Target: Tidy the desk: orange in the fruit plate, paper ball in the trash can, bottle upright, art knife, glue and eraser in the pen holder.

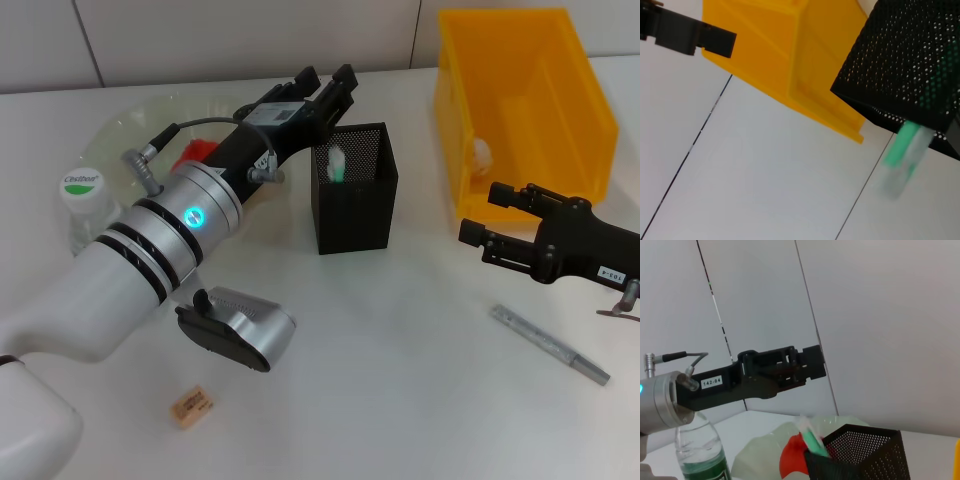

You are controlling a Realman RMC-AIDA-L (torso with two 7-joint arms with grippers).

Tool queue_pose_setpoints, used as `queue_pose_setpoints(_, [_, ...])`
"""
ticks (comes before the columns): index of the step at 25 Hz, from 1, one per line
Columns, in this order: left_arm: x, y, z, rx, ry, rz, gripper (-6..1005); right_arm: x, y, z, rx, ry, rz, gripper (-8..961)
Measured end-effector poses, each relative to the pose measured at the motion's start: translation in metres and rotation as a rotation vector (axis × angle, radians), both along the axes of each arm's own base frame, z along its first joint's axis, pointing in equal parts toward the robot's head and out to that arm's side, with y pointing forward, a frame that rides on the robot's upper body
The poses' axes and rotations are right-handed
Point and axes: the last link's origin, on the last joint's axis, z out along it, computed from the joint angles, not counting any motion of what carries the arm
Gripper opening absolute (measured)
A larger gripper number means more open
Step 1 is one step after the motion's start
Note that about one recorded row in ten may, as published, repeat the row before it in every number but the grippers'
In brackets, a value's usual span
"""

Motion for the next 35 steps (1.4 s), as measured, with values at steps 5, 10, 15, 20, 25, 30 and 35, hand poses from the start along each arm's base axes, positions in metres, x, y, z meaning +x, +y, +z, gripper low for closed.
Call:
queue_pose_setpoints(5, [0.001,0.002,0.002,0.002,-0.011,0.002,412,0.0,0.0,0.0,0.0,0.002,0.003,769])
queue_pose_setpoints(10, [0.014,0.001,0.006,-0.056,-0.161,0.033,534,-0.001,-0.001,0.0,-0.001,0.004,0.007,769])
queue_pose_setpoints(15, [0.034,0.0,0.016,-0.151,-0.388,0.097,591,-0.001,-0.001,0.0,0.001,0.002,0.009,768])
queue_pose_setpoints(20, [0.049,-0.002,0.021,-0.282,-0.613,0.19,590,-0.001,-0.001,0.0,0.003,0.001,0.009,768])
queue_pose_setpoints(25, [0.075,-0.01,0.029,-0.514,-0.925,0.381,589,-0.001,0.0,0.001,0.009,0.006,0.009,769])
queue_pose_setpoints(30, [0.093,-0.009,0.04,-0.682,-1.148,0.562,588,-0.001,0.0,0.002,0.019,0.012,0.007,769])
queue_pose_setpoints(35, [0.105,-0.005,0.049,-0.817,-1.324,0.777,587,-0.001,0.001,0.003,0.029,0.003,0.011,769])
